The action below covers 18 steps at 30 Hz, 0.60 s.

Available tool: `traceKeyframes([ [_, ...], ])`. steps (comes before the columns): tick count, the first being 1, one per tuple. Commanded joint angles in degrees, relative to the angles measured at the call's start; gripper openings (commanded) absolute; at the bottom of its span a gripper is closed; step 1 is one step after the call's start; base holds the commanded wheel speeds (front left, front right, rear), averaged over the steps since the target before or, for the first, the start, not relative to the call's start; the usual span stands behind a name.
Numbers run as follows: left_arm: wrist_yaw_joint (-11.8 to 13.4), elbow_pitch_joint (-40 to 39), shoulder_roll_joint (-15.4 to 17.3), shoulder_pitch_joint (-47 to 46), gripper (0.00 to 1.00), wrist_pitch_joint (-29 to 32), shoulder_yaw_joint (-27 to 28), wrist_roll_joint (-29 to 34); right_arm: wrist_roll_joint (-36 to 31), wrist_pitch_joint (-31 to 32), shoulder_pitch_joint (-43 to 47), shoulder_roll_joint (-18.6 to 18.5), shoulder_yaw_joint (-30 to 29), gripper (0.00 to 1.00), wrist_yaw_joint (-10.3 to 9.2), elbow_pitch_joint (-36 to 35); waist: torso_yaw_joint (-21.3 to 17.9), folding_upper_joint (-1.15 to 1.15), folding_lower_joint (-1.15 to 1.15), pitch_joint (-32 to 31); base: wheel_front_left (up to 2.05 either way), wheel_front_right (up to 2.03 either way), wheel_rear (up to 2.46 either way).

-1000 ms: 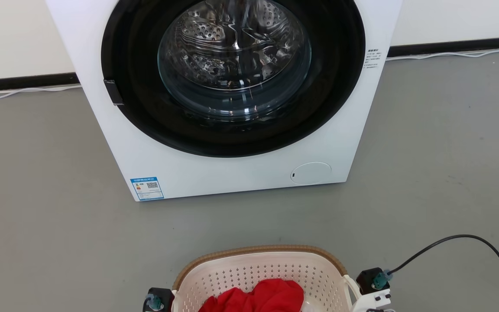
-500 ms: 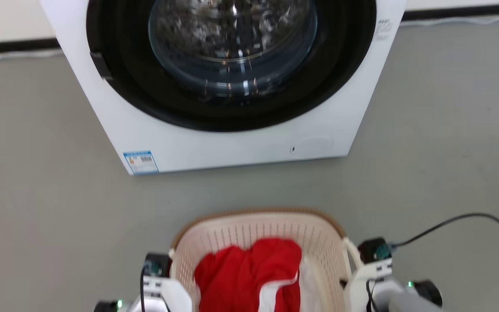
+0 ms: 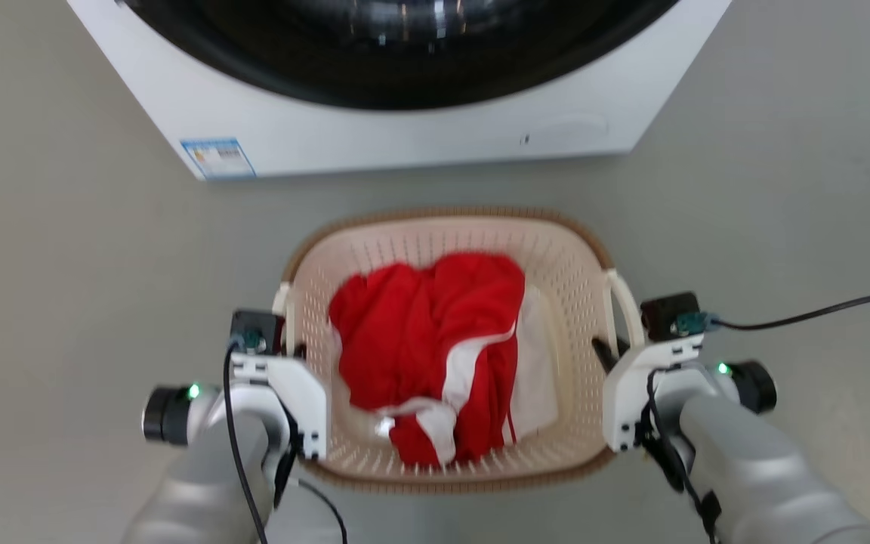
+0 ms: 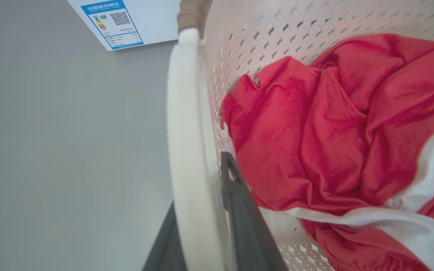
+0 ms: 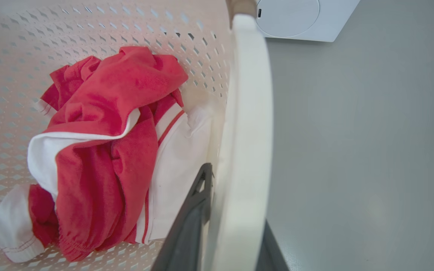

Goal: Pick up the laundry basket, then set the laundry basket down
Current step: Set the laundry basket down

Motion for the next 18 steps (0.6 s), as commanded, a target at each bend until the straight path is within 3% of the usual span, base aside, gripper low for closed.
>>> traceKeyframes([
  [1, 0.39, -0.55, 0.54, -3.78, 0.0, -1.3, 0.75, 0.89, -1.42, -2.93, -2.33, 1.85, 0.62, 0.0, 1.2, -0.7, -0.1, 0.0, 0.0, 5.4, 0.0, 0.0, 0.0],
  [18, 3.12, -1.0, 1.25, -16.73, 0.0, -3.42, 1.74, 2.98, -4.75, -9.89, -14.26, 1.85, -1.37, 0.0, 1.2, 3.04, 0.87, 0.0, 0.0, 22.19, 0.0, 0.0, 0.0],
])
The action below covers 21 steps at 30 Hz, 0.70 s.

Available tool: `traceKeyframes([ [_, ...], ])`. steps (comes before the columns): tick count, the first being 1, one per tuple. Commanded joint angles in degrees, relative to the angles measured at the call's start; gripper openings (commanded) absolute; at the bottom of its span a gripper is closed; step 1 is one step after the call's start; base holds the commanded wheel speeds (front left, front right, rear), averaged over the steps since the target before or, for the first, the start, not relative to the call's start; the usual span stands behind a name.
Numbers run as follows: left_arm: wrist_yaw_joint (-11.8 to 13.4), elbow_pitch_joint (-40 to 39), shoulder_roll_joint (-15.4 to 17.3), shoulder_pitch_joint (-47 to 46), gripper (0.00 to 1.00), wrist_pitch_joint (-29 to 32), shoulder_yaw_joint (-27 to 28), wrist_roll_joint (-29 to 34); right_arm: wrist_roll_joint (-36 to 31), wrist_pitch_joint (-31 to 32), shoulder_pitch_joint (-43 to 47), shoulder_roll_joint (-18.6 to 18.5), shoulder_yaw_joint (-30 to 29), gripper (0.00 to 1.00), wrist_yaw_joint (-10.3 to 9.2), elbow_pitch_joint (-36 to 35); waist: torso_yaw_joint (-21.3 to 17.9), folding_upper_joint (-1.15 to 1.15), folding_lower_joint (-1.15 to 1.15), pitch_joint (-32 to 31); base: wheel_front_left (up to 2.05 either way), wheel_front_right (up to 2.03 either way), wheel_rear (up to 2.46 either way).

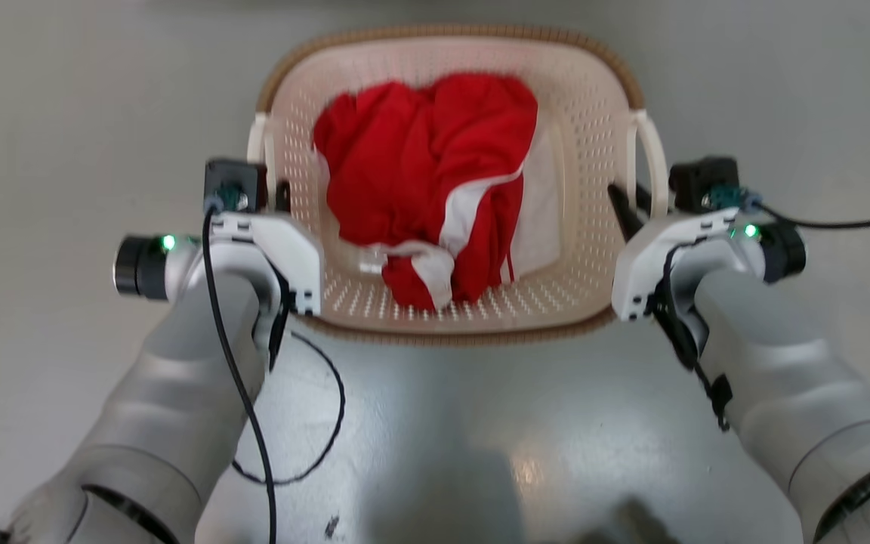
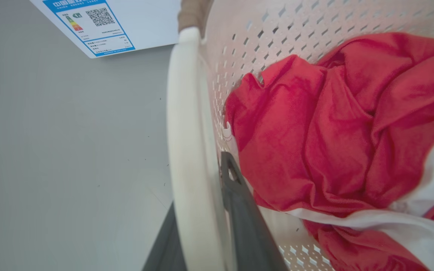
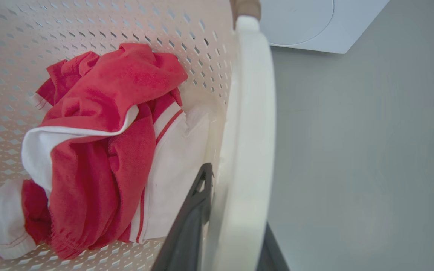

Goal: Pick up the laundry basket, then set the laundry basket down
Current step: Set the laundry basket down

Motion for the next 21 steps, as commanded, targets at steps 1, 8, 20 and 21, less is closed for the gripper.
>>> traceKeyframes([
  [1, 0.53, -1.05, 0.98, -2.22, 0.0, -0.3, 0.72, 1.36, -1.34, -1.83, -0.29, 1.62, 0.59, 0.0, 1.0, -0.8, 0.72, 0.0, 0.0, 3.82, 0.0, 0.0, 0.0],
  [8, 1.82, -3.31, 1.68, -5.56, 0.0, -0.34, 1.98, 2.58, -3.54, -2.65, -3.7, 1.28, -1.16, 0.0, 1.0, 0.37, 1.55, 0.0, 0.0, 8.27, 0.0, 0.0, 0.0],
  [20, 3.42, -7.25, 2.18, -6.11, 0.0, -0.35, 5.43, 5.07, -7.82, -2.85, -6.32, -0.29, -4.6, 0.0, 1.0, -0.2, 2.74, 0.0, 0.0, 11.63, 0.0, 0.0, 0.0],
  [21, 3.49, -7.5, 2.19, -6.14, 0.0, -0.35, 5.72, 5.33, -8.18, -2.85, -6.42, -0.45, -5.0, 0.0, 1.0, -0.39, 2.81, 0.0, 0.0, 11.82, 0.0, 0.0, 0.0],
])
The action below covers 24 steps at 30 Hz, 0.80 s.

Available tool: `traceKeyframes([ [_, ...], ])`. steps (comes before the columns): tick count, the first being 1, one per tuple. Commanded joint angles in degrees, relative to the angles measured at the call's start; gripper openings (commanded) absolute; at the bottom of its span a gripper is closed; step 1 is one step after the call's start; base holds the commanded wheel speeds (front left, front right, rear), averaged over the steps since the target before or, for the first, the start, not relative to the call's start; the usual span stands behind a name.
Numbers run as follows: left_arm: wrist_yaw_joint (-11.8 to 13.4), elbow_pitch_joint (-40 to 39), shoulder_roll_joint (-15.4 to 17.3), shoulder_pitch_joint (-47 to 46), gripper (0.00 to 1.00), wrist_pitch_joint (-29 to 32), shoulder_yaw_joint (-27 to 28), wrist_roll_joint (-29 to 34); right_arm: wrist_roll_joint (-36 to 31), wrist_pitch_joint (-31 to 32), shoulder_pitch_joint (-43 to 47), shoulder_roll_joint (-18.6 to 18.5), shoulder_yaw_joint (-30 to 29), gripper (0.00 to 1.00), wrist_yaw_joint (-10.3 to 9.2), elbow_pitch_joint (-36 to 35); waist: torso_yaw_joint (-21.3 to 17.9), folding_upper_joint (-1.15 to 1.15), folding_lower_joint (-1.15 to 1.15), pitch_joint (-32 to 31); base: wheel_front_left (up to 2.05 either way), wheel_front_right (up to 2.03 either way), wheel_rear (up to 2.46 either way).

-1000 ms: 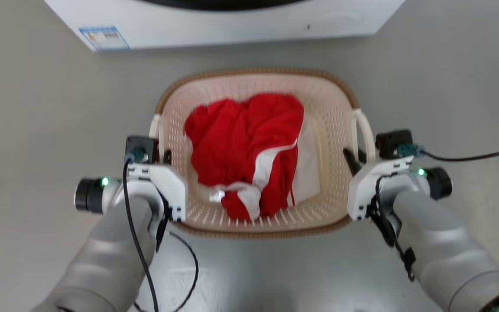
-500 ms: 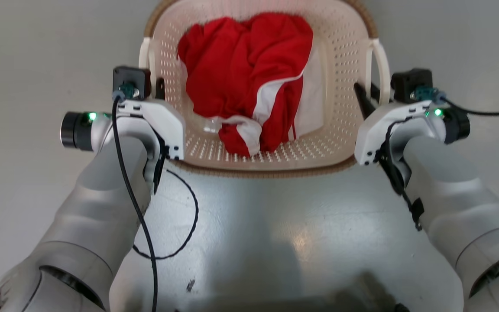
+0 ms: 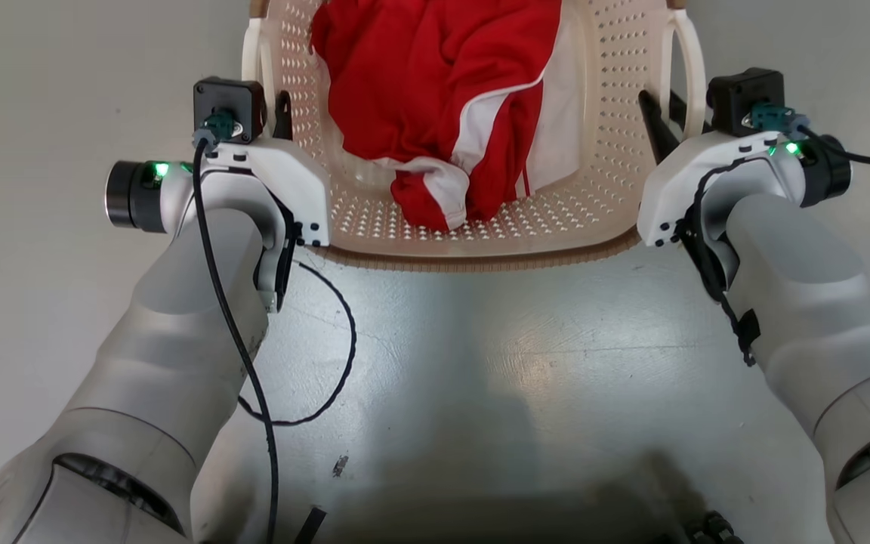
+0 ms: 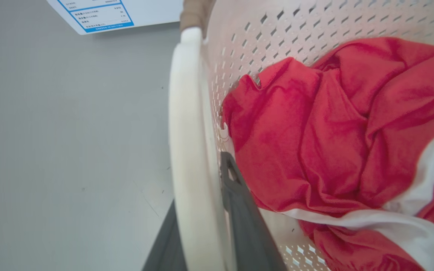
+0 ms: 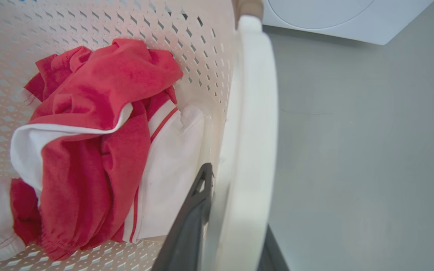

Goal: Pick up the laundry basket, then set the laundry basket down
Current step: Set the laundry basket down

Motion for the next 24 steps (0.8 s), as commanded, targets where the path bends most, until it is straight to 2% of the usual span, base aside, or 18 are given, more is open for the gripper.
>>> traceKeyframes([
  [1, 0.25, -0.89, 1.26, -1.0, 0.0, -0.28, 0.78, 1.26, -1.28, -1.19, 1.54, 1.04, 0.47, 0.0, 0.92, -1.32, 0.17, 0.0, 0.0, 0.3, 0.0, 0.0, 0.0],
  [24, -1.13, -1.09, -0.02, -1.2, 0.0, -0.28, 5.68, 6.04, -8.59, -1.2, 1.92, -0.4, -8.09, 0.0, 0.92, -2.2, 0.45, 0.0, 0.0, 3.03, 0.0, 0.0, 0.0],
])
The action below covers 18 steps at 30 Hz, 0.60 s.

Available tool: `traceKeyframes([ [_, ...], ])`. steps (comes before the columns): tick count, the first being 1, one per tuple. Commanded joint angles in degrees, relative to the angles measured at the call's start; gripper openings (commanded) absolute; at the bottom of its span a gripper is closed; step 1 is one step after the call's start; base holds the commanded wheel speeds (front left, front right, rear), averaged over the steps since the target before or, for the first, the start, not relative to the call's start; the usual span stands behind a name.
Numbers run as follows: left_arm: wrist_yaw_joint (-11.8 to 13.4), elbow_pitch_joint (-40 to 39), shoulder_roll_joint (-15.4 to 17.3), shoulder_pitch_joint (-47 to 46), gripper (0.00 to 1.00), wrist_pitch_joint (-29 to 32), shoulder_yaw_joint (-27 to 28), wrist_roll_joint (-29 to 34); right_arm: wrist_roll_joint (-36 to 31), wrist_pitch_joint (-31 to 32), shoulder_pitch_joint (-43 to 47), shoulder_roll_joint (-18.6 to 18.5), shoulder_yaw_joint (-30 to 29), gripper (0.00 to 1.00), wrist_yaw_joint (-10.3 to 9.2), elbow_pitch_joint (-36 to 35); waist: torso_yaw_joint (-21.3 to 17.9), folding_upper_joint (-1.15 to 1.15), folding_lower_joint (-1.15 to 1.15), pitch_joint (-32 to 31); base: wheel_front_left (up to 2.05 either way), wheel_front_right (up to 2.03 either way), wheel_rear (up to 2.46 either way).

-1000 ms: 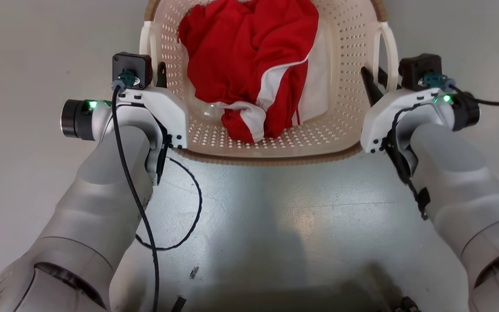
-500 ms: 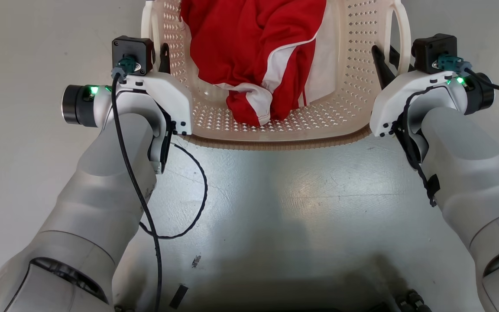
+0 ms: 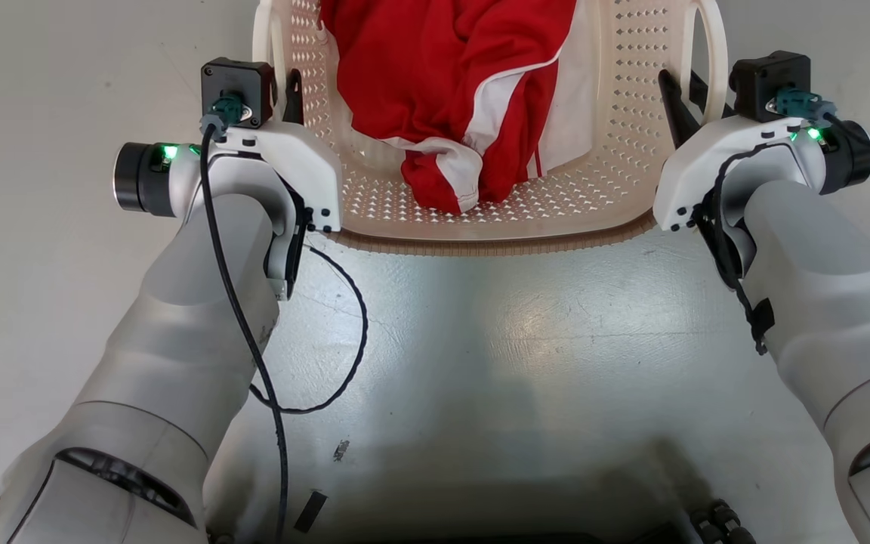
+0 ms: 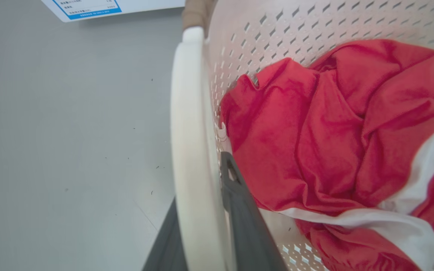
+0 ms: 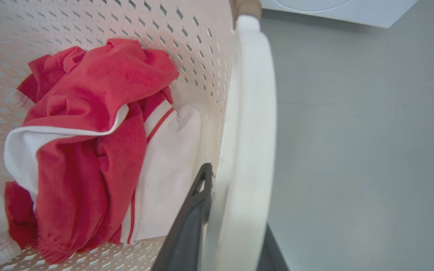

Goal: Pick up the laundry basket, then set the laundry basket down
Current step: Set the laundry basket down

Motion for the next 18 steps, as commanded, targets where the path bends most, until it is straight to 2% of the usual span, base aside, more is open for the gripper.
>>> traceKeyframes([
  [1, -0.54, -0.52, 1.2, -0.56, 0.0, -0.27, 0.86, 0.94, -1.14, -1.19, 1.81, 0.49, 0.18, 0.0, 0.85, -0.91, 0.01, 0.0, 0.0, 0.09, 0.0, 0.0, 0.0],
  [2, -0.17, -0.8, 1.18, -0.76, 0.41, -0.27, 1.42, 0.99, -1.39, -1.19, 1.64, 0.37, -0.58, 0.41, 0.85, -0.87, 0.01, 0.0, 0.0, 0.21, 0.0, 0.0, 0.0],
  [3, -0.05, -0.91, 1.14, -0.76, 1.0, -0.27, 1.83, 1.06, -1.52, -1.19, 1.72, 0.47, -1.27, 1.0, 0.85, -0.69, 0.03, 0.0, 0.0, 0.28, 0.0, 0.0, 0.0],
  [11, 0.31, -0.85, 1.31, -0.74, 1.0, -0.27, 3.43, 2.47, -4.39, -1.19, 3.61, 0.95, -5.36, 1.0, 0.85, -1.41, -0.18, 0.0, 0.0, -0.35, 0.0, 0.0, 0.0],
  [18, 0.3, 0.04, 0.86, 1.09, 1.0, -0.27, 5.09, 2.9, -7.08, -1.19, 7.65, 1.17, -8.99, 1.0, 0.85, -4.29, -0.35, 0.0, 0.0, -3.31, 0.0, 0.0, 0.0],
])
